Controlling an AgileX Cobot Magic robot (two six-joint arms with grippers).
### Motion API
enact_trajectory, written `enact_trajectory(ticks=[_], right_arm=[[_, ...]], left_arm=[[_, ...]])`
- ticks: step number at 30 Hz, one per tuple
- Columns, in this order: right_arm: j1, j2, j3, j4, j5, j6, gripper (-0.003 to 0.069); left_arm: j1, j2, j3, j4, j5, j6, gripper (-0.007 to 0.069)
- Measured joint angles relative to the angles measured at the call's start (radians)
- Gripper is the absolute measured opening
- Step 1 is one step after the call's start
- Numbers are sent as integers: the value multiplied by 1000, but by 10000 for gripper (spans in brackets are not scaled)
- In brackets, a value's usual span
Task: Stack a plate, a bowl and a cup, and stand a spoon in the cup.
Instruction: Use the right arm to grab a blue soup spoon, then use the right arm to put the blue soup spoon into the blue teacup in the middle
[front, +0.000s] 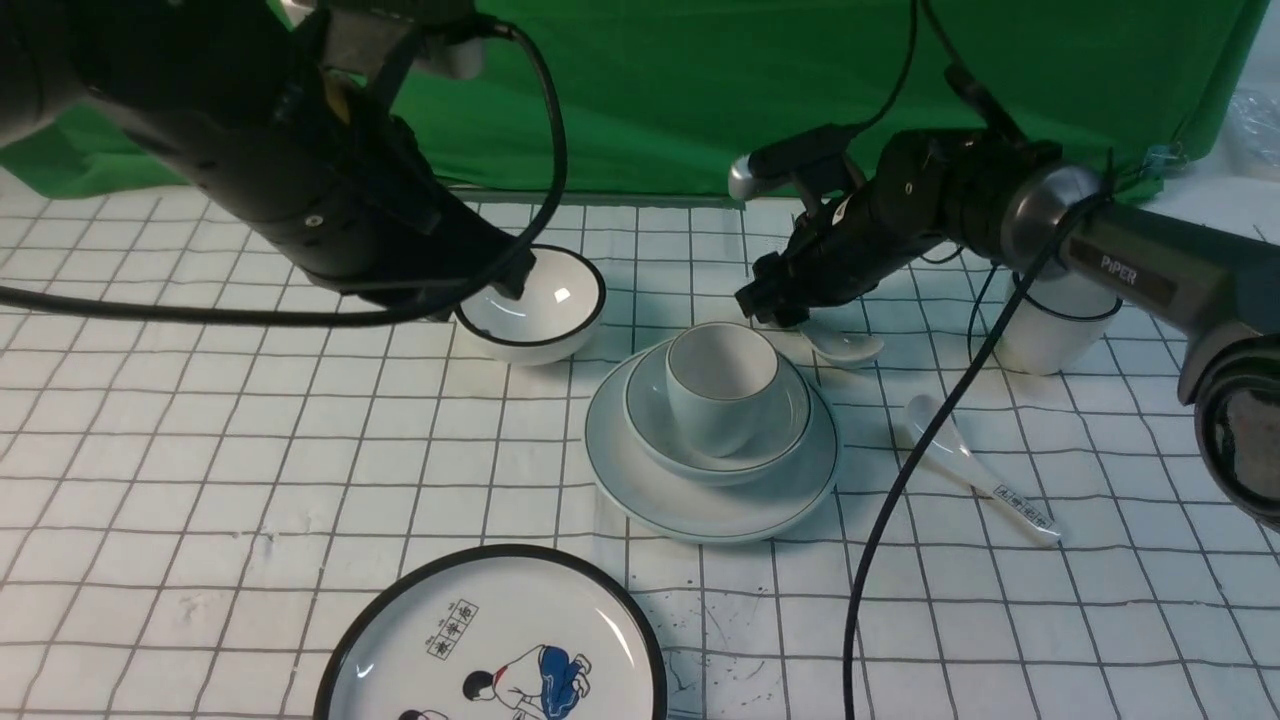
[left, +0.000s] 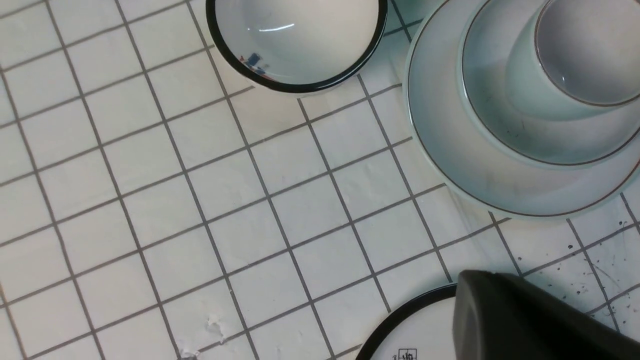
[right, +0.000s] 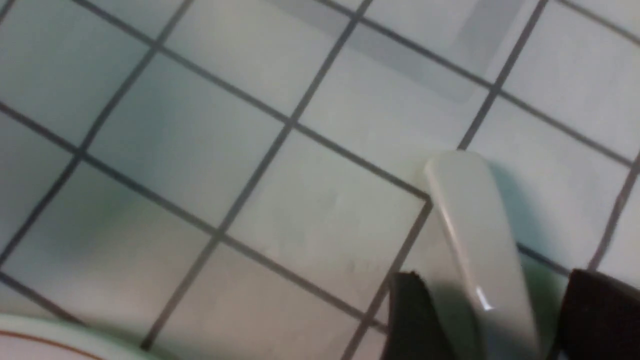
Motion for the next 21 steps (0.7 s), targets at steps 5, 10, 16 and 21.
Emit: enact_trajectory(ticks=[5,10,16,21], right_arm=[[-1,0,-31,0,64,29,168],[-15,-48,-116,0,241,43,170],[-22,-289,-150,34,278,57,170],[28,-499,-69,97,226,24,170]], left_arm=[[0,0,0,1,3,-4,2],[0,0,0,1,3,-7,2],[0,-3,0,2,-31,-10,2],[0,-47,2,1,-82,-33,2]])
